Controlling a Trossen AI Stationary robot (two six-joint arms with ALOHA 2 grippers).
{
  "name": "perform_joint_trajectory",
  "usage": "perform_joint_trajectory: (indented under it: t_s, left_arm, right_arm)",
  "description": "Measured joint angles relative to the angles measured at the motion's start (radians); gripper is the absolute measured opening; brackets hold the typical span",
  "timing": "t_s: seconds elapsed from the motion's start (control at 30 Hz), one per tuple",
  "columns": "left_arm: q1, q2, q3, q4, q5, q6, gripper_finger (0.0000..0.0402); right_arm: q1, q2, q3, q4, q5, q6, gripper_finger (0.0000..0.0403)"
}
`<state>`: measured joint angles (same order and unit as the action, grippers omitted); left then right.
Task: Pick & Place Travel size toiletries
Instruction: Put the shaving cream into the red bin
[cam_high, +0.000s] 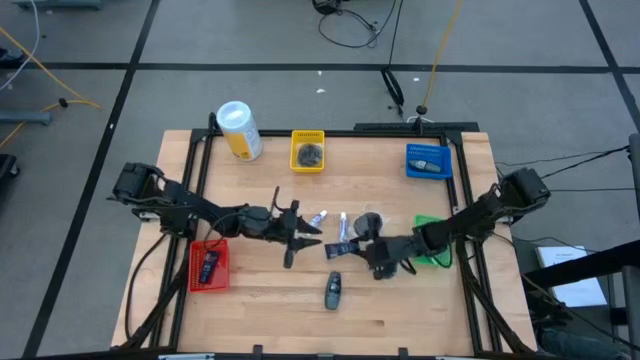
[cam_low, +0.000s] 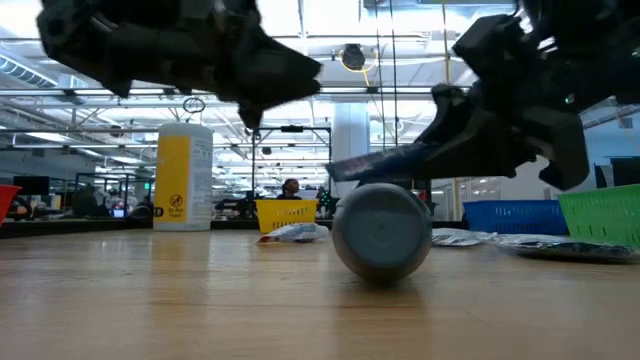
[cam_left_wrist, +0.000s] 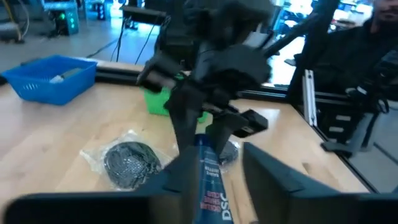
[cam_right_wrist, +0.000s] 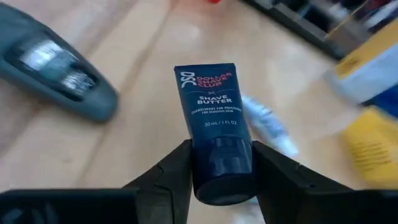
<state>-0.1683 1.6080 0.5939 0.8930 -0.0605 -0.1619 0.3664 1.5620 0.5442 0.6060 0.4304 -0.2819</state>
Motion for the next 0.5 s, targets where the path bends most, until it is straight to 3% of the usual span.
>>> perform_joint_trajectory:
  t_s: [0.13, 0.3, 0.4, 0.5]
  left_arm:
    - [0.041, 0.11, 0.092, -0.011, 0.003, -0.094, 0.0227]
    - [0.096, 0.212, 0.199, -0.114, 0.08, -0.193, 0.0333]
    - [0.113, 0.264, 0.249, -0.15, 0.165, -0.199, 0.0361]
    - [0.116, 0.317, 0.293, -0.156, 0.22, -0.201, 0.0363]
  right_arm:
    - [0.05, 0.0, 0.0, 0.034, 0.149, -0.09, 0.0125]
    - [0.078, 0.0, 0.0, 0.046, 0.225, -0.148, 0.0128]
    - [0.077, 0.001, 0.0, 0.052, 0.231, -0.151, 0.0129]
    - [0.073, 0.001, 0.0, 0.064, 0.232, -0.158, 0.0129]
